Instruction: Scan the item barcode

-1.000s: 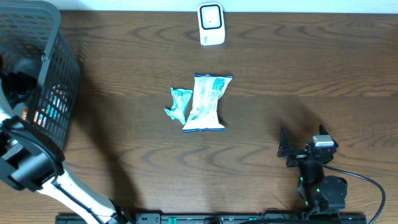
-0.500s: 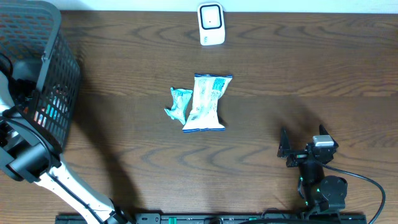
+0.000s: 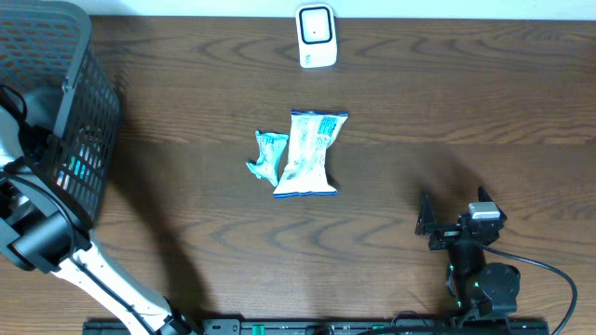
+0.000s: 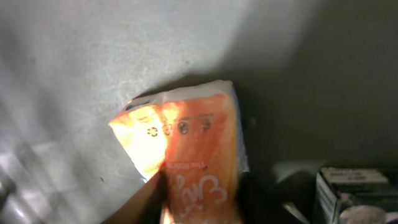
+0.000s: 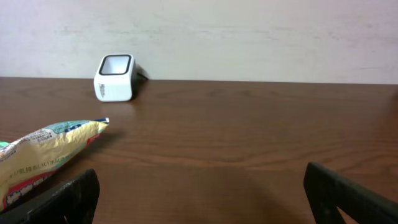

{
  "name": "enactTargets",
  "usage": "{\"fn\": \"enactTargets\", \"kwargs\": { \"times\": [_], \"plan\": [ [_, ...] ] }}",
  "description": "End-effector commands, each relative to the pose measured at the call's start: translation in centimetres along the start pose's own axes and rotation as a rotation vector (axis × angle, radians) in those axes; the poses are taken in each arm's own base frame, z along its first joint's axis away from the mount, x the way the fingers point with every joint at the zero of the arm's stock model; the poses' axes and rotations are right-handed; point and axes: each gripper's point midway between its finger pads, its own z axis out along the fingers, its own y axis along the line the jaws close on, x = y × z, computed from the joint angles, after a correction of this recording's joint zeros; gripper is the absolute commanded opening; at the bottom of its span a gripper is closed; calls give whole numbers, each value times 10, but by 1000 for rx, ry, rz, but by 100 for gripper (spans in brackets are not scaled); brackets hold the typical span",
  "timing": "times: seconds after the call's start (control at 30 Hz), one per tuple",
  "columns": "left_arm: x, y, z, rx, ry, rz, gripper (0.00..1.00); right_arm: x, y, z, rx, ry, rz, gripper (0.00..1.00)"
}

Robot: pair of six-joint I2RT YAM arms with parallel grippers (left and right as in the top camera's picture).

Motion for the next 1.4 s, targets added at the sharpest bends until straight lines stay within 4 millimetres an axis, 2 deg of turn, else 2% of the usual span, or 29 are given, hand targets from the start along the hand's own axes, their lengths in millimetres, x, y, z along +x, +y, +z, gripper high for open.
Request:
{"fn": "enactTargets", "kwargs": {
  "times": [0.0, 0.03, 0.07, 0.2, 0.33, 0.5, 0.8, 0.97, 1.0, 1.1, 1.2, 1.37],
  "plan": [
    [5, 4, 12, -29, 27, 0, 21, 1, 2, 0, -7, 2, -12, 99],
    [6, 4, 12, -31, 29, 1, 12, 1, 2, 0, -7, 2, -12, 99],
    [7, 5, 12, -31, 31, 1, 8, 1, 2, 0, -7, 2, -12, 99],
    [6, 6, 1, -24, 19, -1, 8, 1, 2, 0, -7, 2, -12, 99],
    [0, 5, -27, 9, -39, -9, 8, 1, 2, 0, -7, 2, -12, 99],
    [-11, -1, -87, 123, -166, -25, 8, 1, 2, 0, -7, 2, -12, 99],
    [-12, -9, -227, 411, -455, -27, 8, 1, 2, 0, -7, 2, -12, 99],
    [6, -17, -295, 609, -561, 20, 7, 1, 2, 0, -7, 2, -12, 99],
    [17, -23, -317, 693, -579, 52, 7, 1, 2, 0, -7, 2, -11, 99],
    [36, -33, -348, 822, -591, 116, 7, 1, 2, 0, -7, 2, -12, 99],
    [55, -46, -367, 905, -585, 180, 7, 1, 2, 0, -7, 2, -12, 99],
    [87, -80, -369, 949, -535, 291, 7, 1, 2, 0, -7, 2, -11, 99]
  ]
}}
